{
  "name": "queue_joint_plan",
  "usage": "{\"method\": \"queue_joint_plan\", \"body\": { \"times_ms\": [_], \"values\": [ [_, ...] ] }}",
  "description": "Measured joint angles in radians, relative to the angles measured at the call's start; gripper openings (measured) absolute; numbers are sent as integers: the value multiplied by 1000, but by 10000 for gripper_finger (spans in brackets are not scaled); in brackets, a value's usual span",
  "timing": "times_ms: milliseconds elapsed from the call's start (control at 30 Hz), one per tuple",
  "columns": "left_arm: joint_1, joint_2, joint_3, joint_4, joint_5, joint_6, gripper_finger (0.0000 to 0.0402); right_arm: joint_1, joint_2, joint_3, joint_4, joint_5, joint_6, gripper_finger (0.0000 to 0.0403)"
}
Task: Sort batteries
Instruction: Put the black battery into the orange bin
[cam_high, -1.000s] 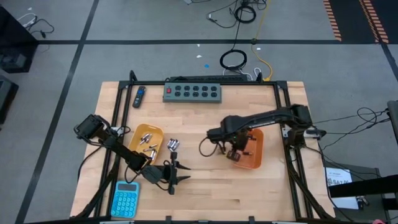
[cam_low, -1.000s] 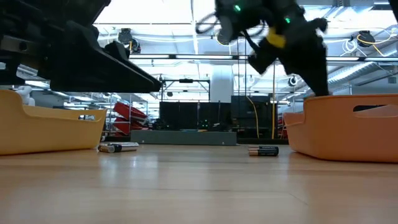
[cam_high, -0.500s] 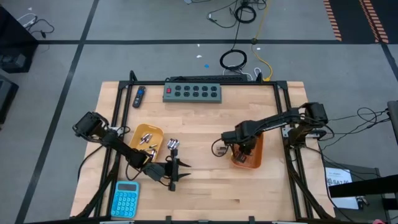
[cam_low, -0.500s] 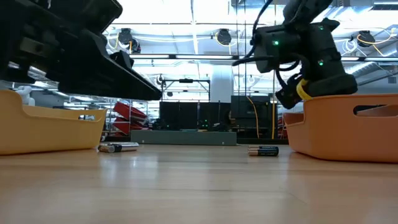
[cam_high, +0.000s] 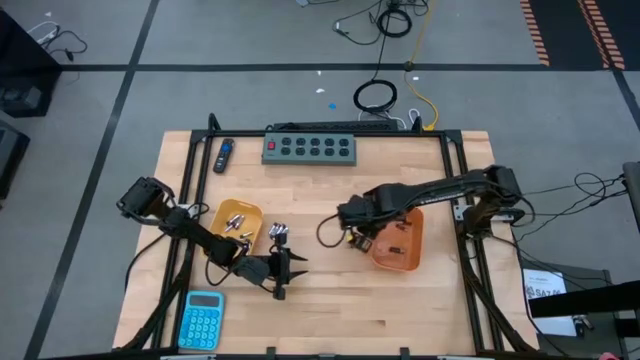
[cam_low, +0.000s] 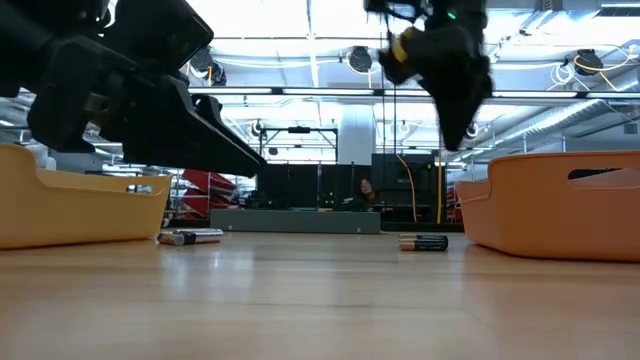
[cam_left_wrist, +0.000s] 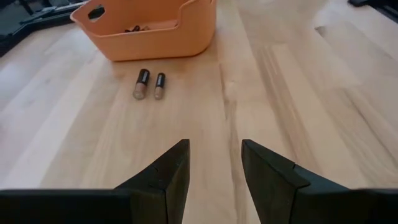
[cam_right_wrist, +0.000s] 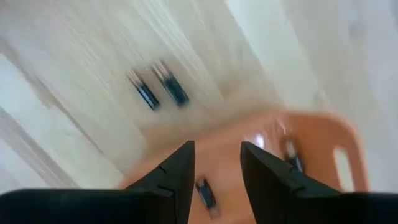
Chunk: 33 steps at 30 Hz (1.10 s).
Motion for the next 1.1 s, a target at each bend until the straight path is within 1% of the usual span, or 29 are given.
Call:
{"method": "queue_joint_plan", "body": {
  "times_ms": [67, 200, 300, 500, 700, 867, 1100],
  "values": [
    [0, 0, 0, 0, 0, 14, 155, 3, 43, 57, -1, 19, -29, 119],
    [0, 0, 0, 8, 0, 16, 155, 2, 149, 121, 3, 8, -117, 119],
    [-1, 0, 0, 8, 5, 16, 155, -7, 217, 126, 6, -34, -185, 119],
    [-1, 0, 0, 3, 14, 16, 155, -20, 308, 126, 44, -65, -279, 119],
    [-1, 0, 0, 3, 15, 16, 155, -38, 327, 126, 82, -68, -328, 119],
    [-1, 0, 0, 0, 18, 17, 155, -44, 336, 126, 125, -106, -348, 119],
    [-1, 0, 0, -3, 18, 16, 155, -43, 343, 126, 125, -117, -372, 119]
  ]
}}
